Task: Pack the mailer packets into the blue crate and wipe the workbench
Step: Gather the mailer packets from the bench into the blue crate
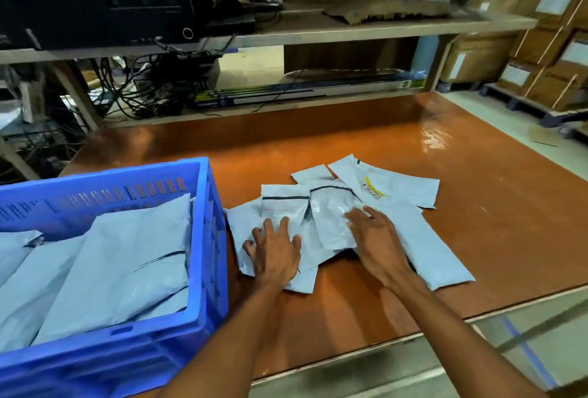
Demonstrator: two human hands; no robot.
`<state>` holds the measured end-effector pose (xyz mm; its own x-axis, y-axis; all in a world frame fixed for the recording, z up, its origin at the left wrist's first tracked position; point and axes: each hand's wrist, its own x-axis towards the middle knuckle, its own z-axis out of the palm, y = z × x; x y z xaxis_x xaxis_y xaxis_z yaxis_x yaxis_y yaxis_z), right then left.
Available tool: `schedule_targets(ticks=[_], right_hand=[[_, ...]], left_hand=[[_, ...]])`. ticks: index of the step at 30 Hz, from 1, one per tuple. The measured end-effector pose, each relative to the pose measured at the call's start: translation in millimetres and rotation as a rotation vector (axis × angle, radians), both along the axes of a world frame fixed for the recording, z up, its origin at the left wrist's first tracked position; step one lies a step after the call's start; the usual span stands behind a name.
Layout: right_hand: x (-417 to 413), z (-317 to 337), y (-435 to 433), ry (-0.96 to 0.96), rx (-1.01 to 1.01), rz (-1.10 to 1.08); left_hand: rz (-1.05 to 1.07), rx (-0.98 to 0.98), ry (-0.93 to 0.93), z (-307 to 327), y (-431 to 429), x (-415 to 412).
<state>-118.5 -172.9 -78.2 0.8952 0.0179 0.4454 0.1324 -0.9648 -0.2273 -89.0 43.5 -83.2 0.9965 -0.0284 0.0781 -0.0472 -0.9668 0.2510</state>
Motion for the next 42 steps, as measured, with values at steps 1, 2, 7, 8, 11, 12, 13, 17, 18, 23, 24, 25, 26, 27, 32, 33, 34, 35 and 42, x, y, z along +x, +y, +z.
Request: schedule_targets(ticks=[1, 2, 7, 8, 11, 12, 13, 17, 18, 23, 24, 25, 26, 27, 32, 33, 34, 35, 42], right_hand=[[-5.0, 2.6, -4.4, 0.021, -0.016, -0.017], [-8.7, 5.3, -7.3, 0.038, -0.055, -0.025], [12.4, 23.0, 14.1, 0.247, -0.007, 0.025], [18.7, 17.5, 21.5, 0.373, -0.043, 0.038], [20.5, -12.8, 38.0, 0.55, -0.162, 0.057], [17.3, -21.7, 39.6, 0.526, -0.173, 0.058], [15.1, -26.6, 39.3, 0.491, -0.169, 0.065], [13.3, -37.4, 34.7, 0.466, -0.163, 0.137], [11.5, -36.8, 36.0, 0.491, -0.146, 0.13], [9.8, -26.6, 33.3, 0.478, 0.059, 0.209], [9.2, -18.9, 31.3, 0.491, 0.144, 0.217], [9.9, -11.1, 29.7, 0.469, 0.22, 0.213], [10.4, -3.5, 27.8, 0.433, 0.291, 0.193], [11.7, 4.4, 26.5, 0.379, 0.344, 0.171], [22.5, 77.9, 46.6, 0.109, 0.414, 0.181], [23.7, 96.9, 56.3, 0.065, 0.426, 0.208], [23.7, 116.4, 68.8, 0.019, 0.431, 0.239], [23.0, 134.4, 83.5, -0.023, 0.431, 0.269], [2.8, 205.3, 234.3, -0.108, 0.178, 0.491]], left_hand=[[0.008, -0.001, 0.0, 1.8, -0.1, -1.4], [0.016, -0.002, -0.004, 3.6, -0.2, -3.1], [-0.075, -0.029, 0.068, -3.8, 2.5, 1.0], [-0.107, -0.034, 0.112, -7.7, 3.1, 2.3], [-0.132, -0.007, 0.162, -16.2, 4.2, 0.2], [-0.133, 0.018, 0.137, -17.0, 3.9, -1.4], [-0.135, 0.04, 0.116, -17.5, 2.8, -3.5], [-0.162, 0.089, 0.082, -19.3, -3.8, -7.1], [-0.176, 0.095, 0.04, -15.4, -5.9, -8.0], [-0.228, 0.169, -0.104, -6.2, -11.3, -17.6], [-0.157, 0.15, -0.077, -3.2, -10.5, -18.7], [-0.099, 0.096, -0.091, 0.8, -9.8, -18.4], [-0.066, 0.059, -0.125, 9.4, -10.3, -19.4], [-0.053, 0.045, -0.155, 18.5, -11.1, -20.2], [0.017, 0.016, -0.331, 106.4, 2.1, -13.7], [0.025, 0.021, -0.393, 128.8, 10.2, -15.5], [0.037, 0.027, -0.45, 151.9, 21.4, -18.2], [0.053, 0.05, -0.502, 173.5, 35.5, -20.7], [0.146, 0.218, -0.498, 226.1, 206.9, -60.3]])
